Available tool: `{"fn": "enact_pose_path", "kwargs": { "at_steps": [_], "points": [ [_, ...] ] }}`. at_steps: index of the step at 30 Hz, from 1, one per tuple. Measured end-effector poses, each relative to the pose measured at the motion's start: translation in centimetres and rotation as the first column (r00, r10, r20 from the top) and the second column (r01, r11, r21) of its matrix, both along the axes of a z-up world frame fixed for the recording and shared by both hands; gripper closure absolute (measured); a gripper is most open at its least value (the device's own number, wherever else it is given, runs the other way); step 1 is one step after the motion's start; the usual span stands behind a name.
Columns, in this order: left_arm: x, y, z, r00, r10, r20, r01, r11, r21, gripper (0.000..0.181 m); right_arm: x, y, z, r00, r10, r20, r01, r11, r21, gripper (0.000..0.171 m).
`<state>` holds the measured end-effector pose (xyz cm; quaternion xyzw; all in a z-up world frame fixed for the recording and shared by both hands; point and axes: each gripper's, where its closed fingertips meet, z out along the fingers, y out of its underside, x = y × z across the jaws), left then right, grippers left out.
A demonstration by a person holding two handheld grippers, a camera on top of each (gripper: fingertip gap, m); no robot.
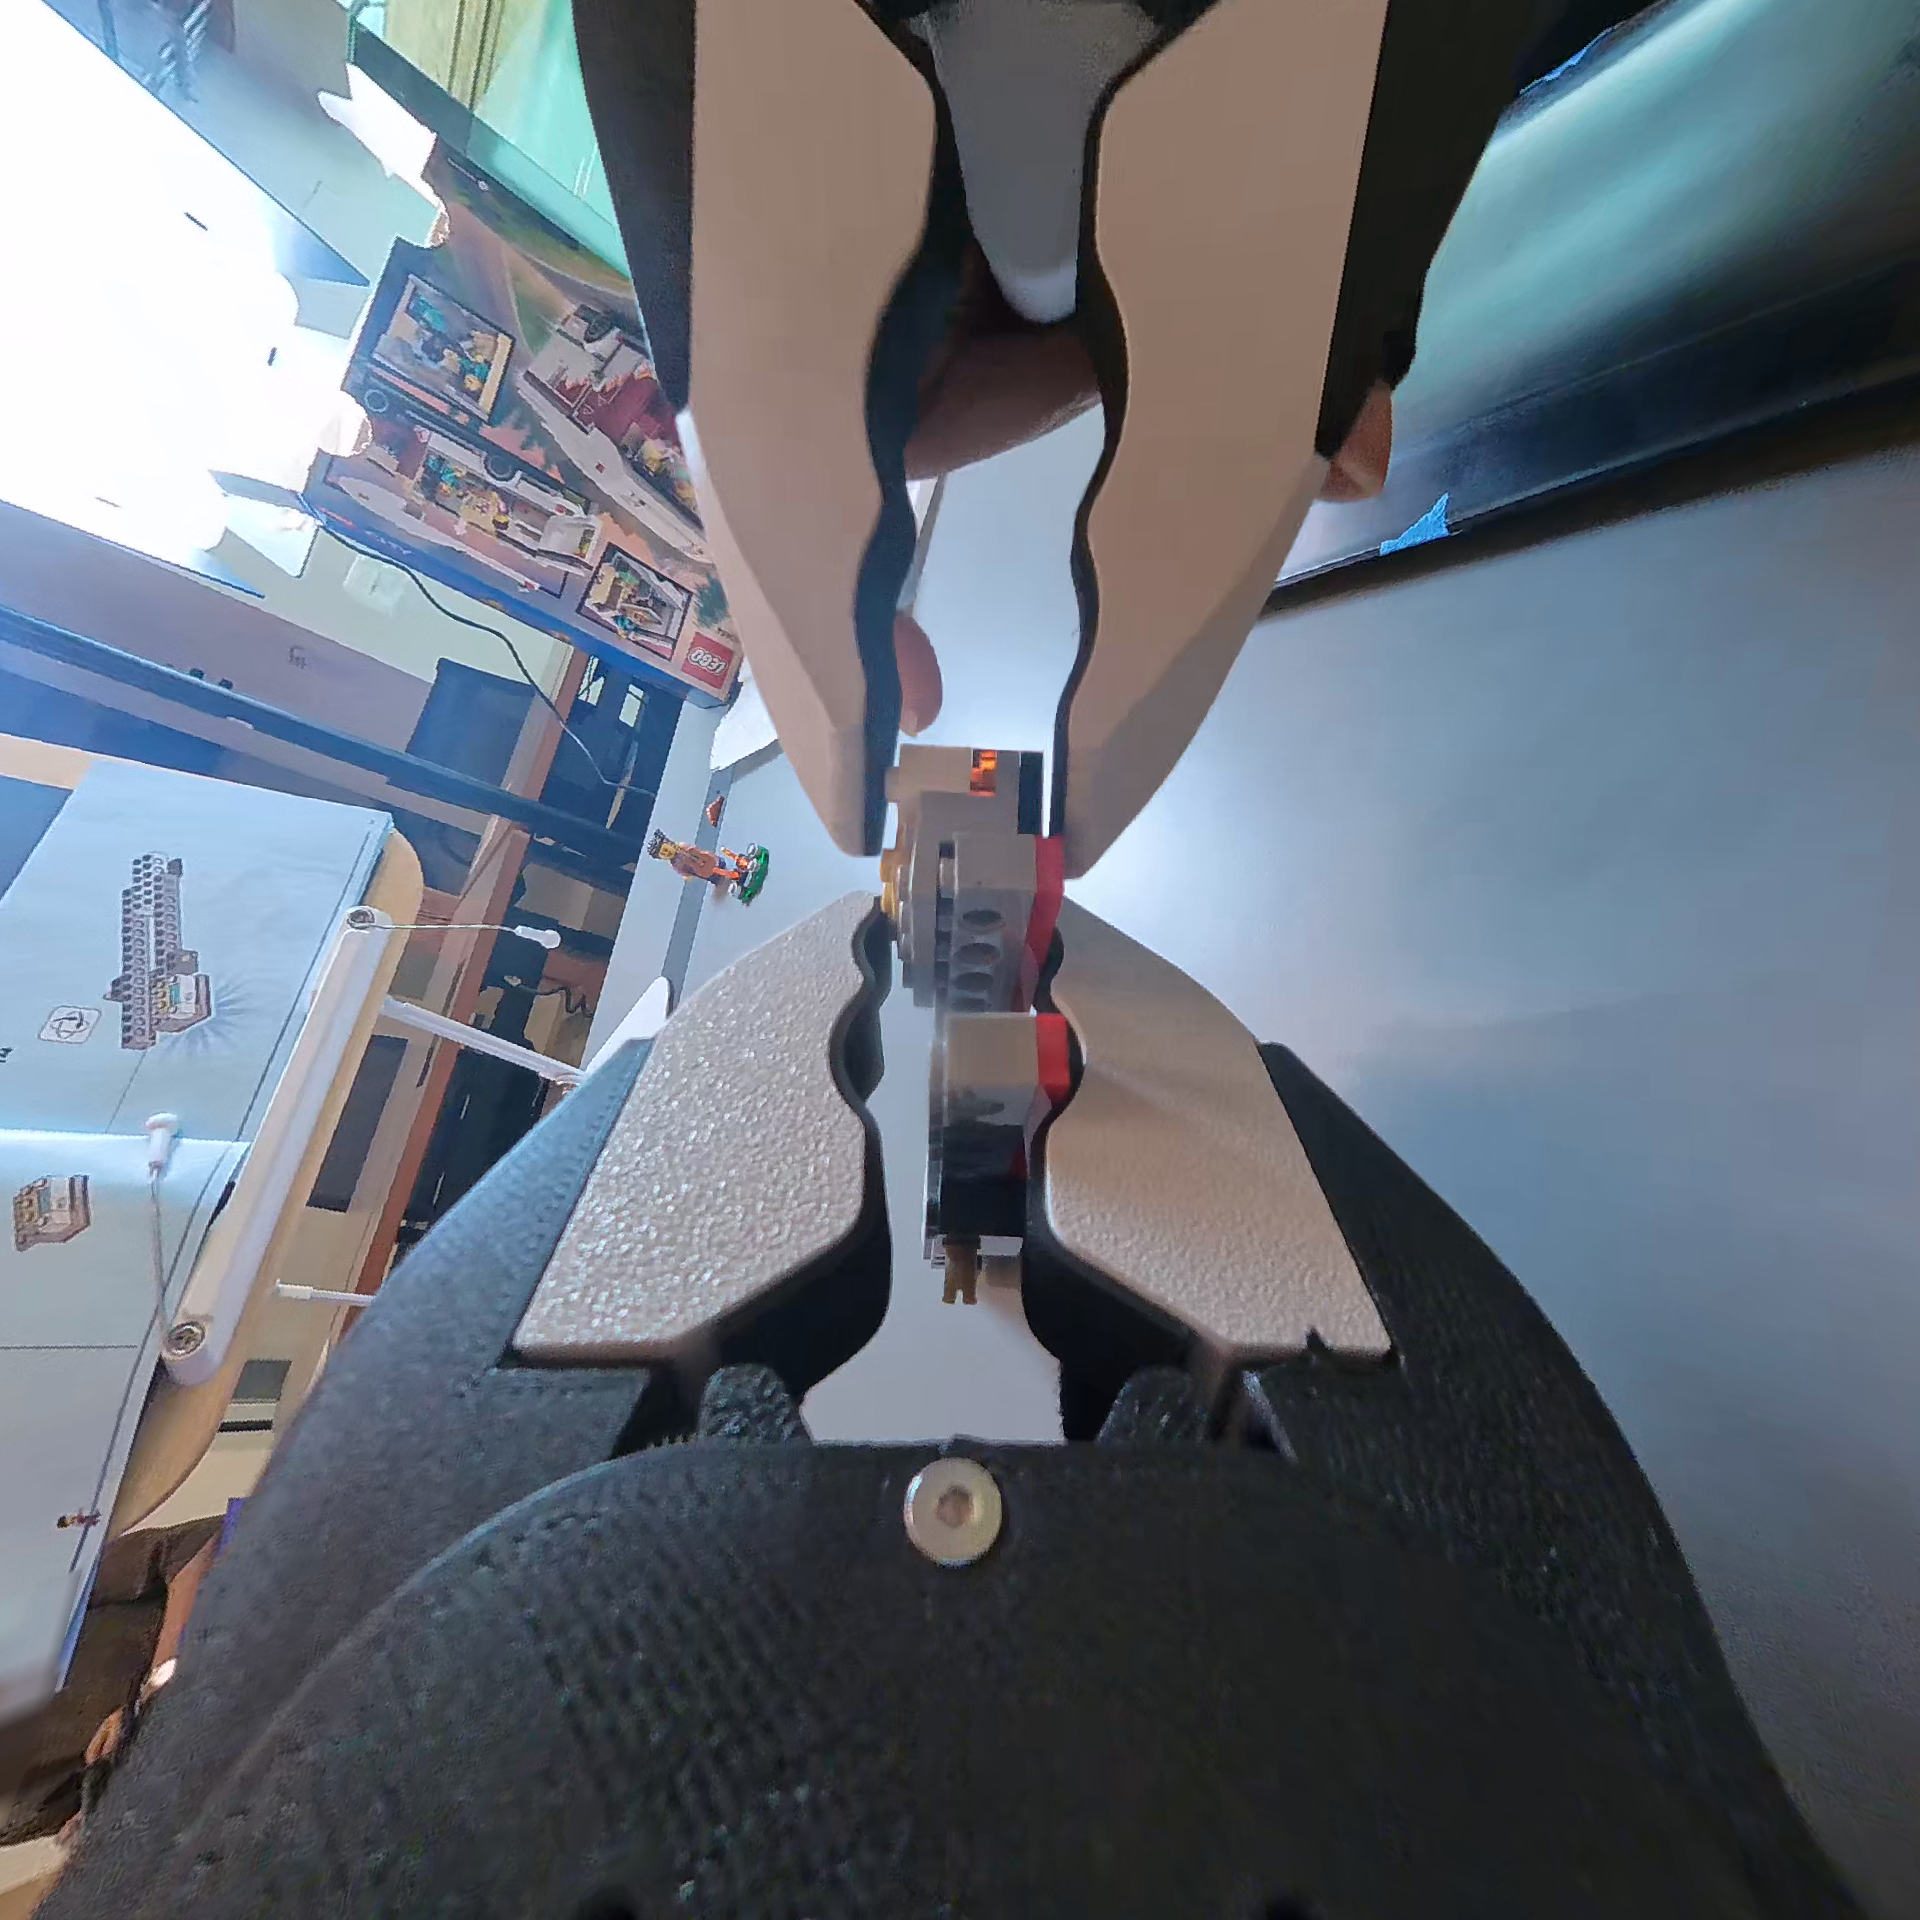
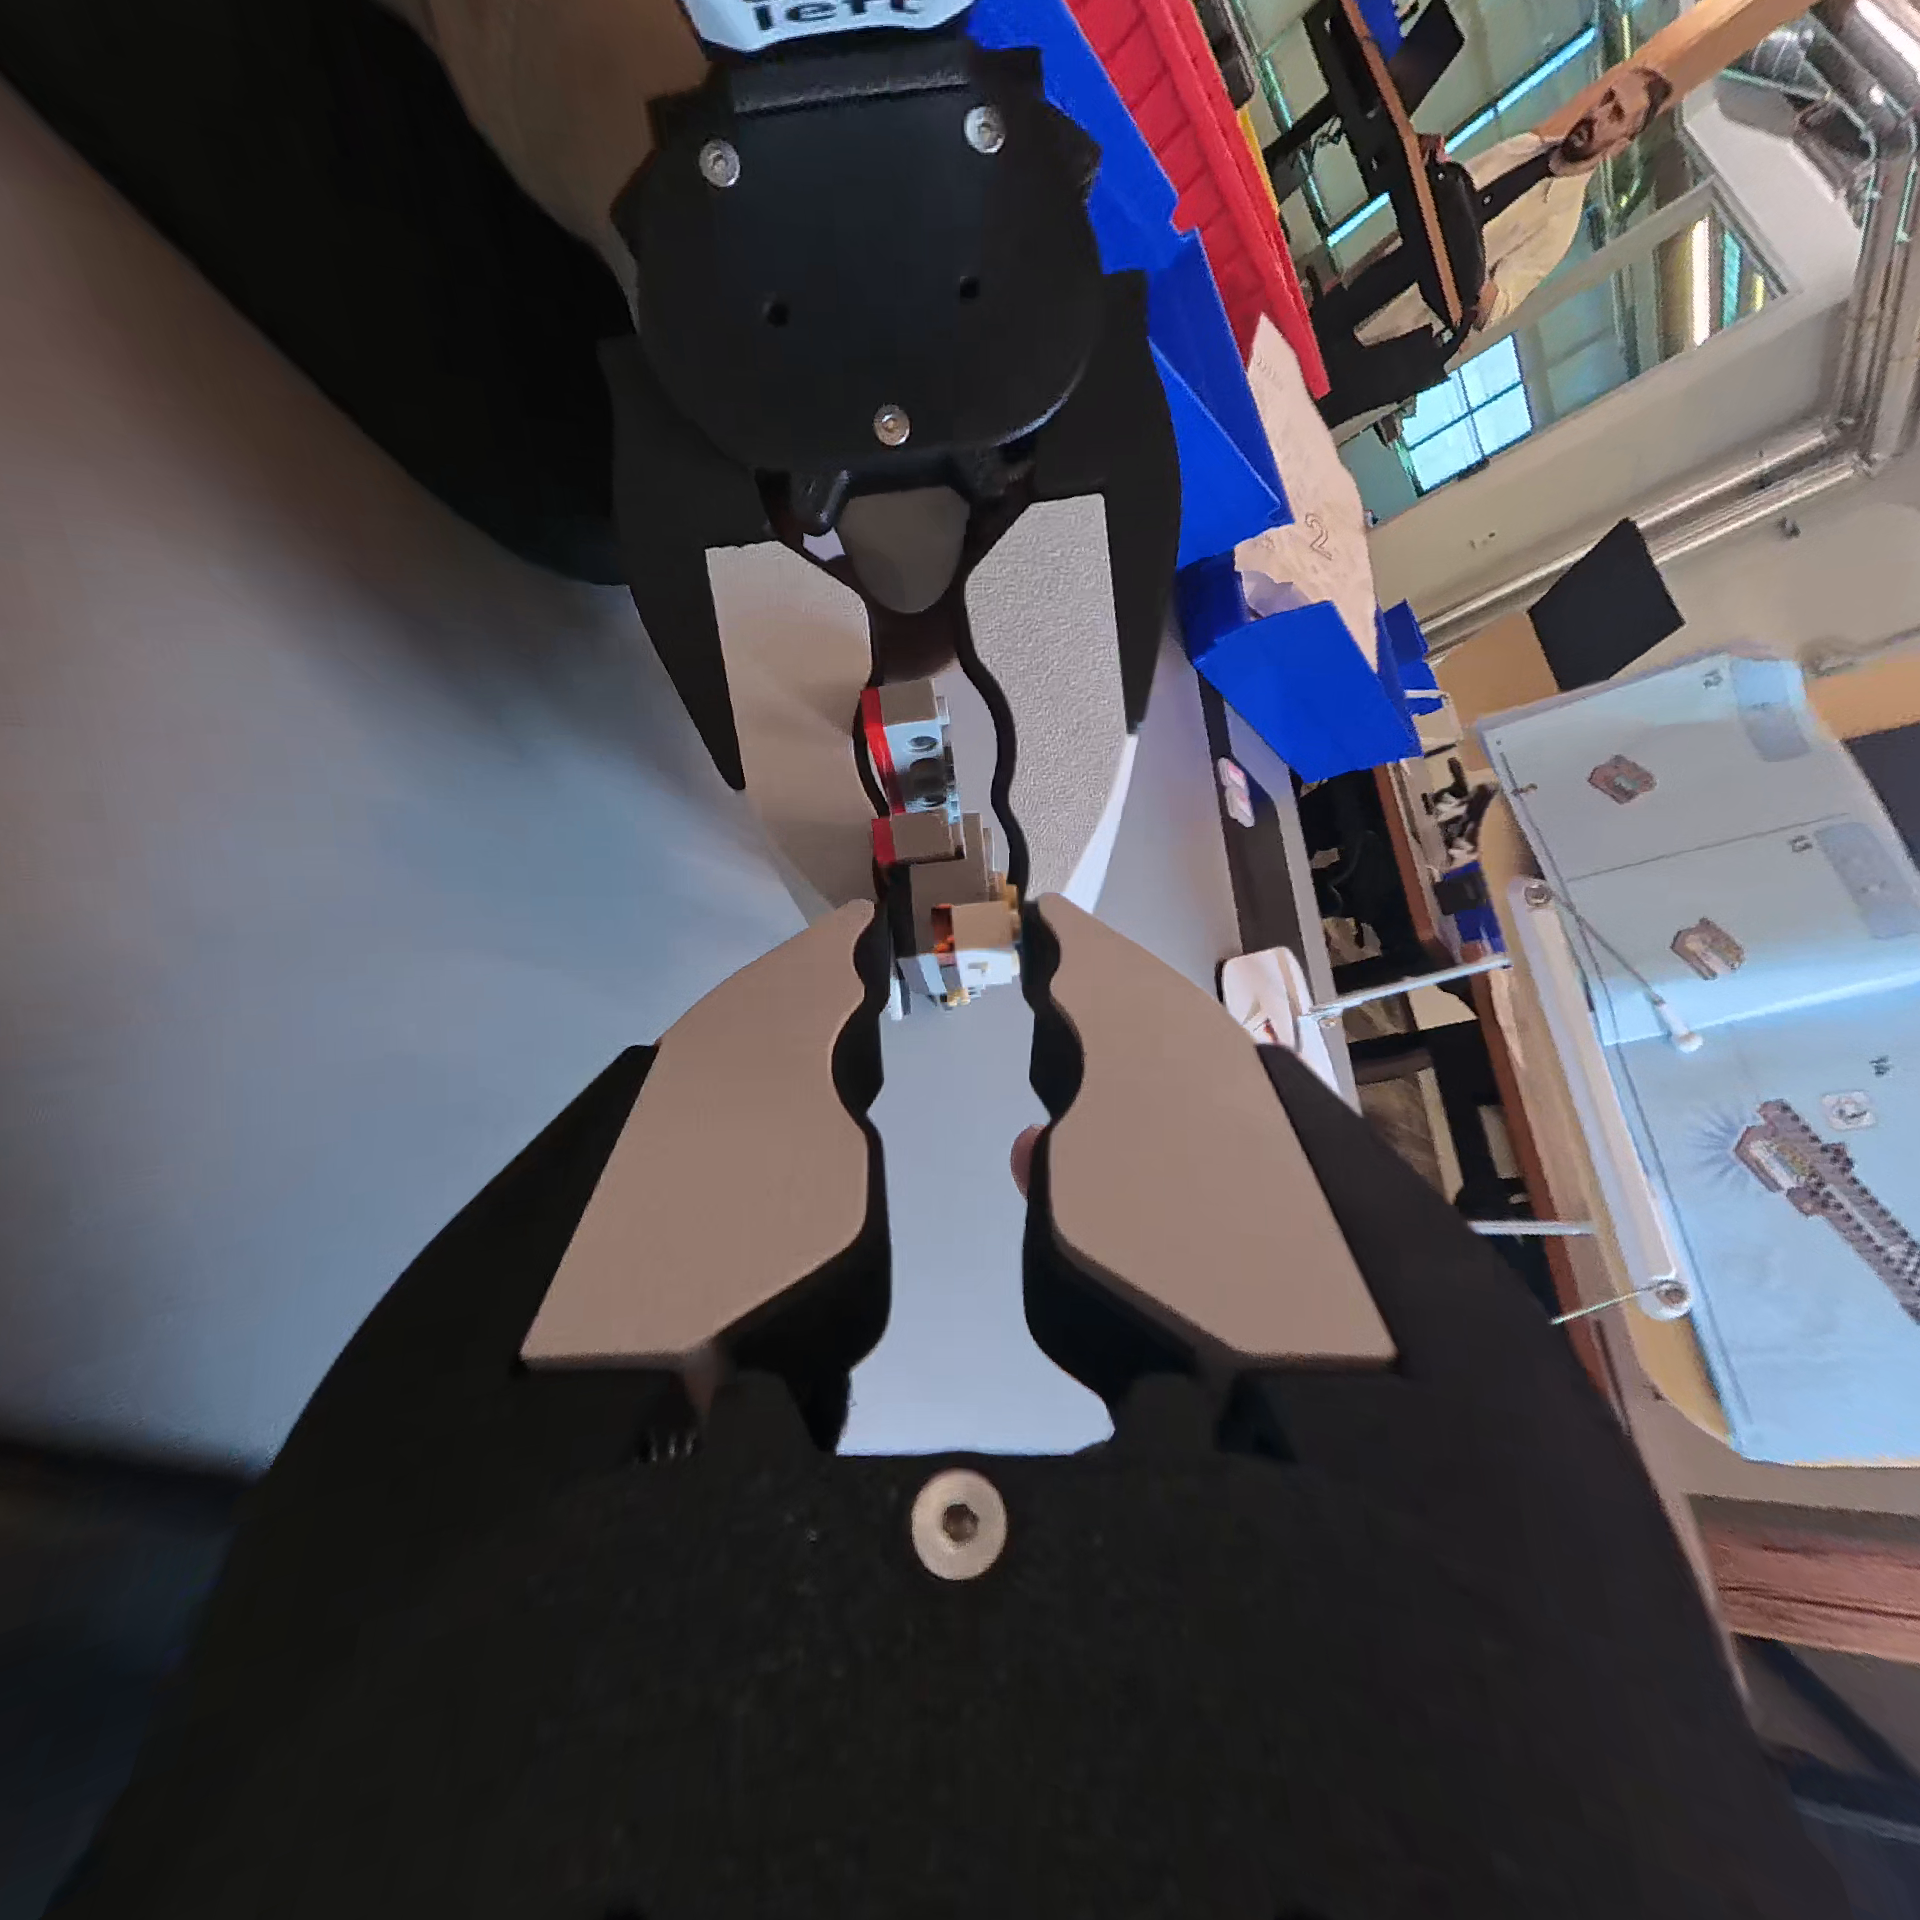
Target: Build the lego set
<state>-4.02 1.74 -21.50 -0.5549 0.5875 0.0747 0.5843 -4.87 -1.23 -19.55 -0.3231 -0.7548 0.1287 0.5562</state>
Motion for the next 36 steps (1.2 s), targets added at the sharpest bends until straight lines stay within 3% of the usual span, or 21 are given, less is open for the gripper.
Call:
{"fn": "enact_pose_path", "kwargs": {
  "at_steps": [11, 36],
  "points": [
    [-0.03, -0.12, -0.14, 1.000, -0.002, 0.003, 0.002, 1.000, -0.006, 0.156, 0.09, -0.35, 0.24, 0.999, 0.042, -0.009, -0.042, 0.998, 0.044, 0.148],
    [-0.51, -0.08, -0.20, 1.000, 0.019, -0.022, -0.018, 1.000, 0.004, 0.158, 0.07, -0.23, 0.43, 1.000, -0.008, 0.016, 0.007, 0.998, 0.066, 0.146]
  ]
}}
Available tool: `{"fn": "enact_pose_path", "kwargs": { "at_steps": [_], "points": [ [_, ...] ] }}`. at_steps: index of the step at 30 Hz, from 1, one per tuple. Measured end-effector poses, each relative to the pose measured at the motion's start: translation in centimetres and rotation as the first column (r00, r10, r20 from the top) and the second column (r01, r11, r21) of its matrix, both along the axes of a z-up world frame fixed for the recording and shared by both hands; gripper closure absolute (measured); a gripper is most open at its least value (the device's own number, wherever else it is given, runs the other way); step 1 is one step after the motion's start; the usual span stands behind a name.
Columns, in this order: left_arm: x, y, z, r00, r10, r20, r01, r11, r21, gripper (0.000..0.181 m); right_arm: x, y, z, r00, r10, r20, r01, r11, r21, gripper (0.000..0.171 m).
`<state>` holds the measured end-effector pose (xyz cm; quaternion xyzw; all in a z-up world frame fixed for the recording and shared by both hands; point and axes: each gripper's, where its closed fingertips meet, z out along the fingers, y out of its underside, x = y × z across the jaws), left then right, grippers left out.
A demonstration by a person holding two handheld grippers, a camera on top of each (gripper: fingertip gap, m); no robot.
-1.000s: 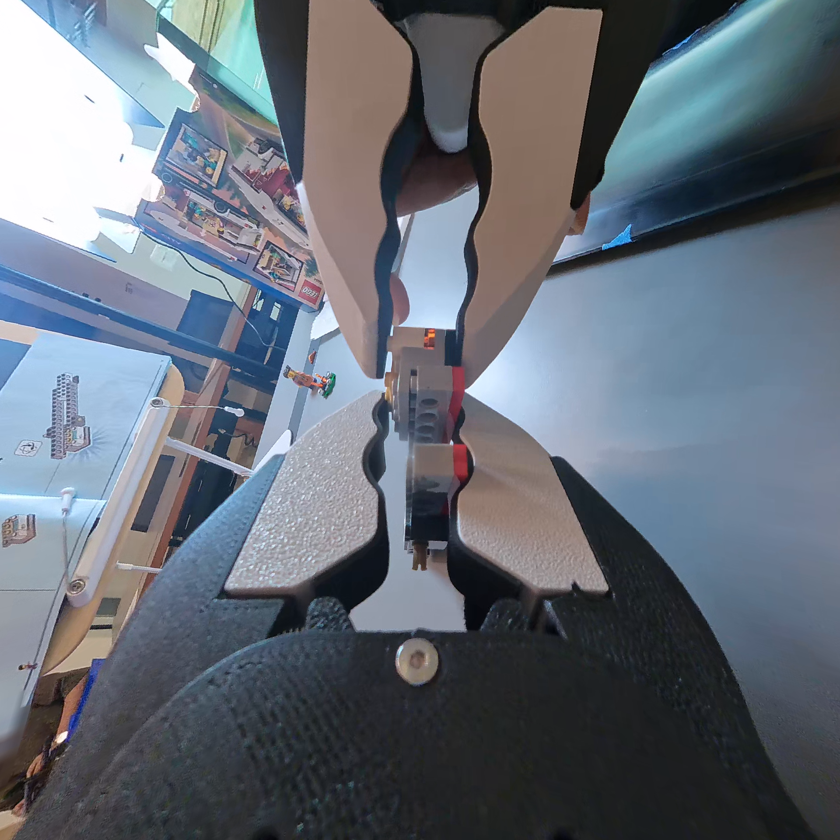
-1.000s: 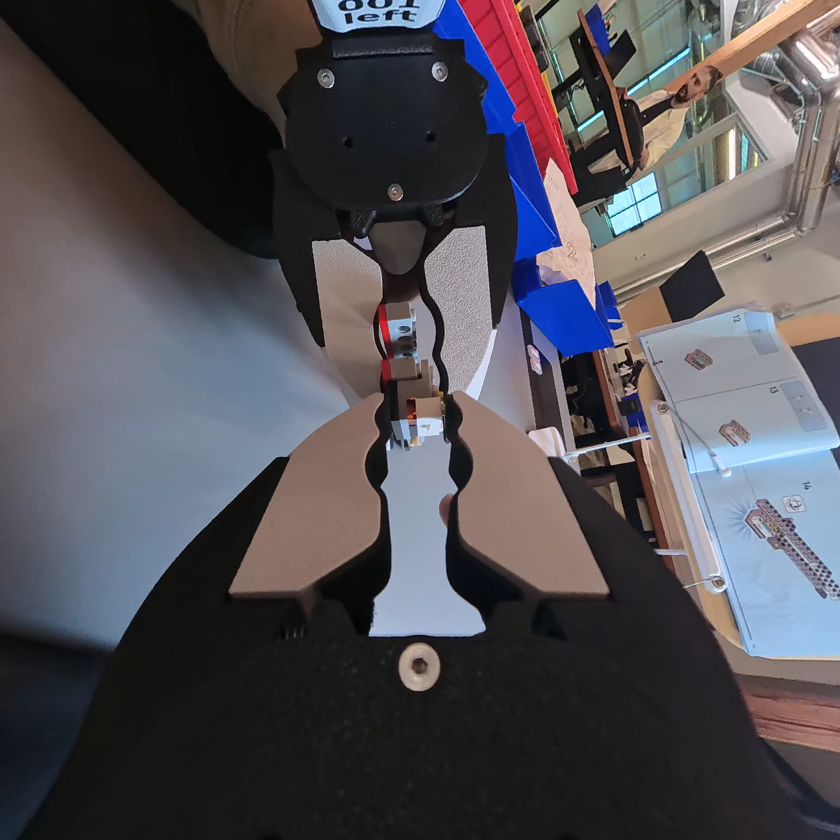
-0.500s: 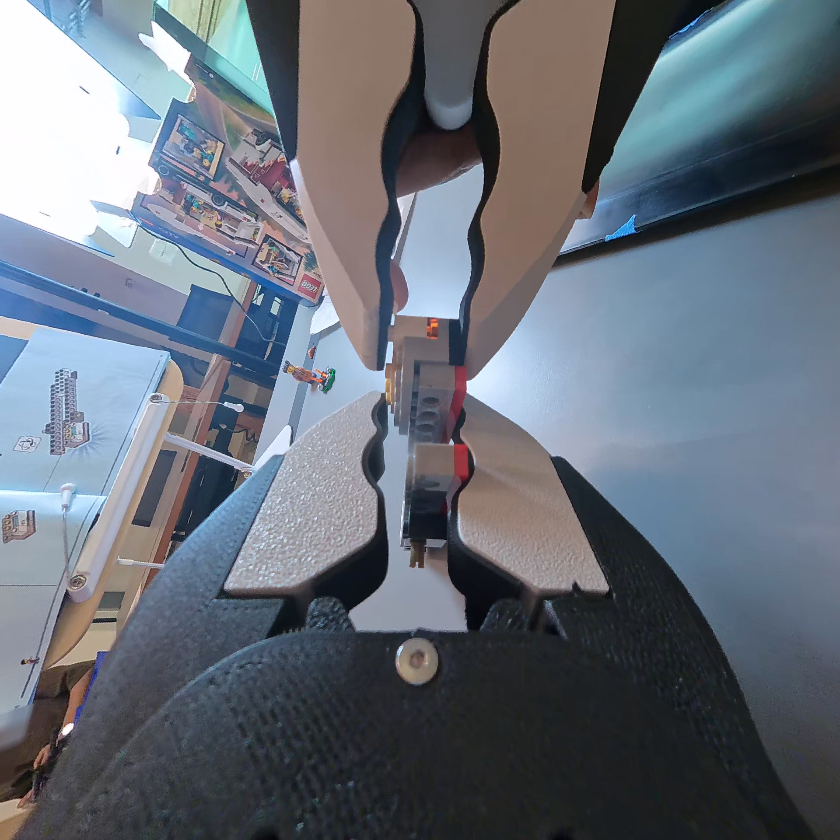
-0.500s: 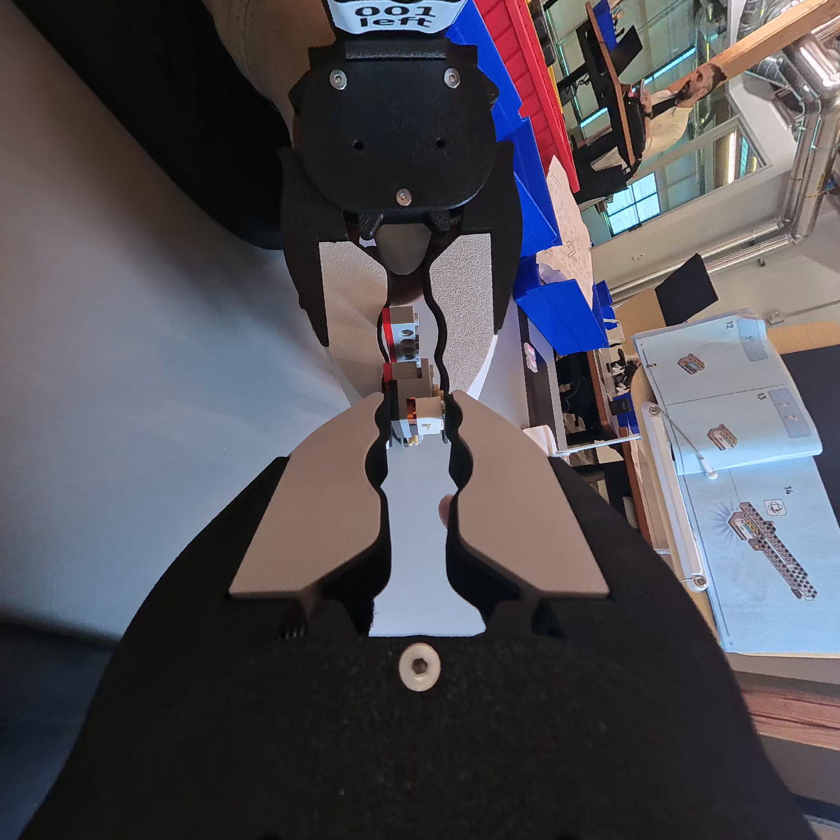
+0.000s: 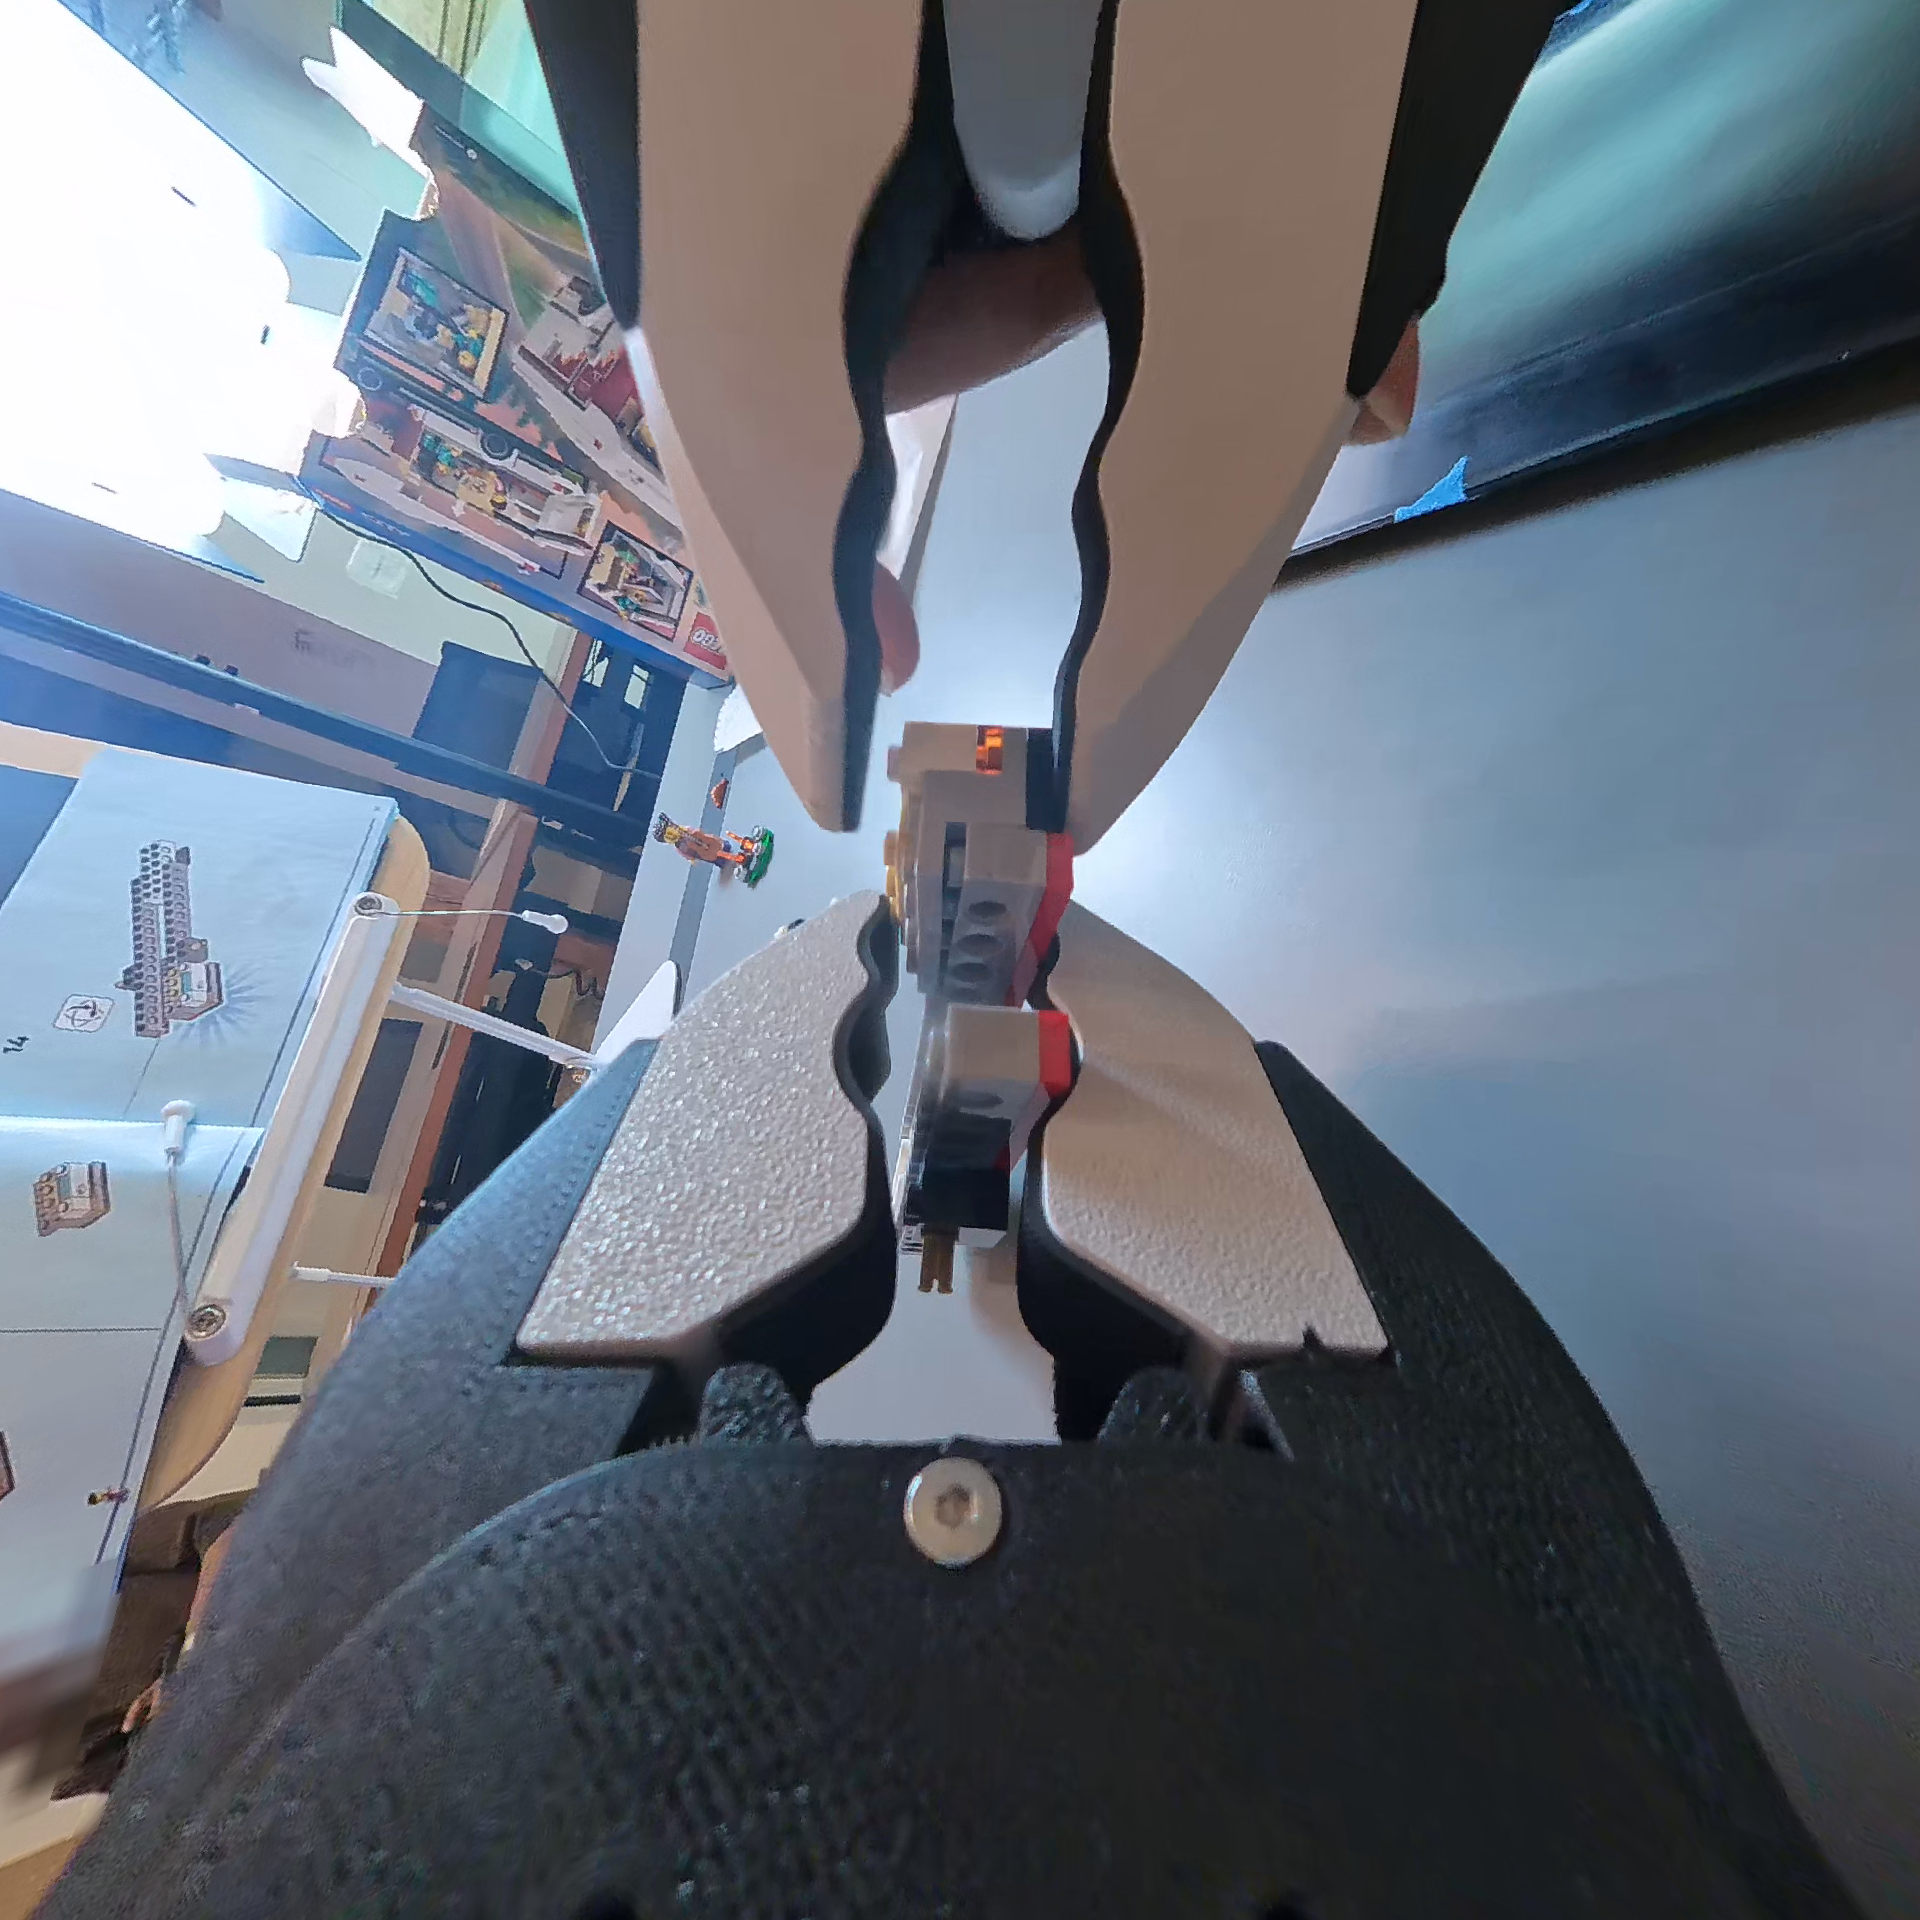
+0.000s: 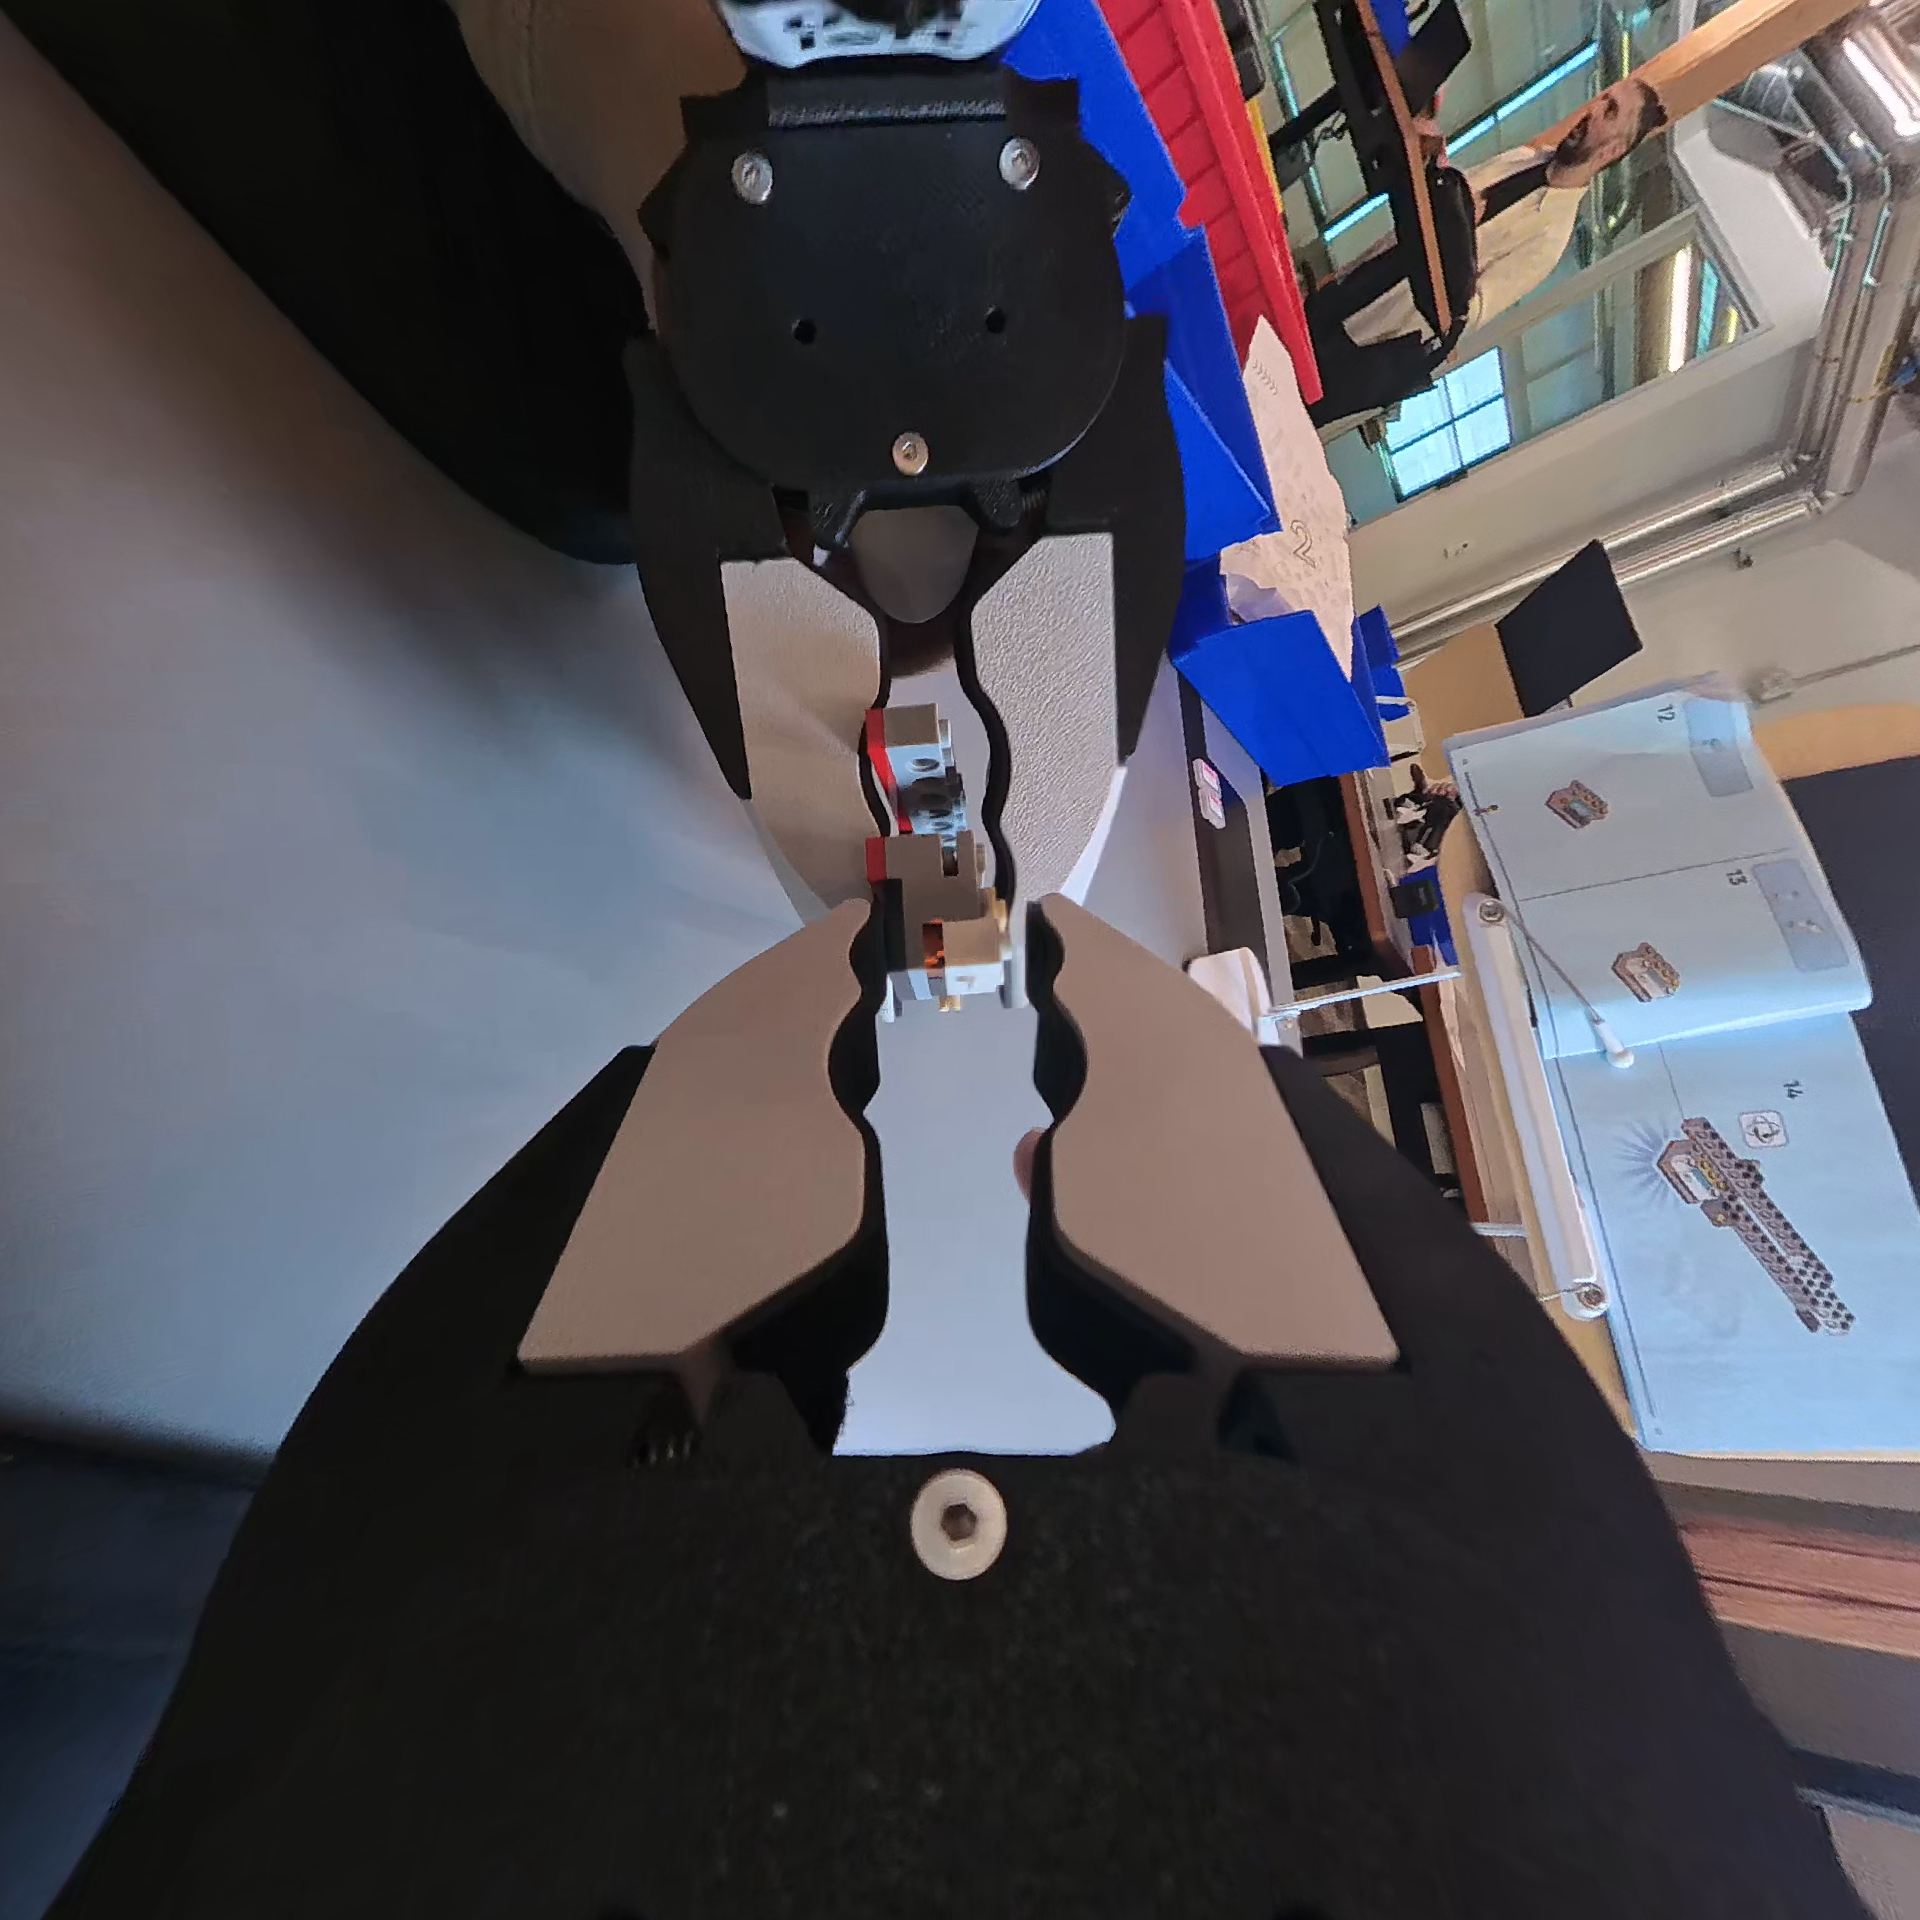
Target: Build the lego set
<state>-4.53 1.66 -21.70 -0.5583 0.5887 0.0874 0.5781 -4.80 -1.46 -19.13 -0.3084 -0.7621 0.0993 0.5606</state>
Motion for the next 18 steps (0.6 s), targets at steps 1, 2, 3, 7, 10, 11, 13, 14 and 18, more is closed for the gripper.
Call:
{"fn": "enact_pose_path", "kwargs": {
  "at_steps": [1, 2, 3, 7, 10, 11, 13, 14, 18],
  "points": [
    [-0.1, 0.1, 0.0, 1.000, 0.006, 0.000, -0.006, 1.000, -0.002, 0.158, 0.0, 0.0, 0.2, 1.000, -0.006, -0.002, 0.006, 1.000, 0.000, 0.144],
    [-0.2, 0.2, -0.1, 1.000, 0.010, -0.002, -0.010, 1.000, -0.004, 0.158, -0.1, 0.0, 0.3, 1.000, -0.013, 0.002, 0.013, 1.000, 0.002, 0.142],
    [-0.2, 0.2, -0.1, 1.000, 0.011, -0.002, -0.011, 1.000, -0.005, 0.158, -0.2, -0.1, 0.3, 1.000, -0.015, 0.006, 0.015, 1.000, 0.009, 0.142],
    [-0.4, 0.3, -0.3, 1.000, 0.025, -0.014, -0.025, 1.000, -0.009, 0.158, -0.2, 0.0, 0.1, 0.999, -0.033, 0.027, 0.032, 0.999, 0.038, 0.143],
    [-0.3, 0.3, -0.4, 0.999, 0.026, -0.019, -0.026, 1.000, -0.012, 0.158, -0.1, -0.3, 0.0, 0.998, -0.026, 0.054, 0.025, 1.000, 0.018, 0.140],
    [-0.5, 0.5, -0.4, 0.999, 0.034, -0.021, -0.034, 0.999, -0.015, 0.158, -0.1, -0.5, 0.0, 0.998, -0.022, 0.056, 0.022, 1.000, 0.002, 0.139],
    [-0.6, 0.6, -0.4, 0.999, 0.043, -0.015, -0.043, 0.999, -0.027, 0.158, -0.3, -0.8, 0.2, 0.998, -0.026, 0.051, 0.025, 1.000, 0.011, 0.139],
    [-0.6, 0.7, -0.4, 0.999, 0.049, -0.012, -0.049, 0.998, -0.032, 0.158, -0.6, -0.8, 0.2, 0.998, -0.034, 0.048, 0.032, 0.999, 0.023, 0.139],
    [-0.6, 0.7, -0.4, 0.998, 0.070, -0.003, -0.071, 0.995, -0.064, 0.158, -1.5, 0.2, -0.4, 0.994, -0.096, 0.043, 0.091, 0.991, 0.102, 0.150]
  ]
}}
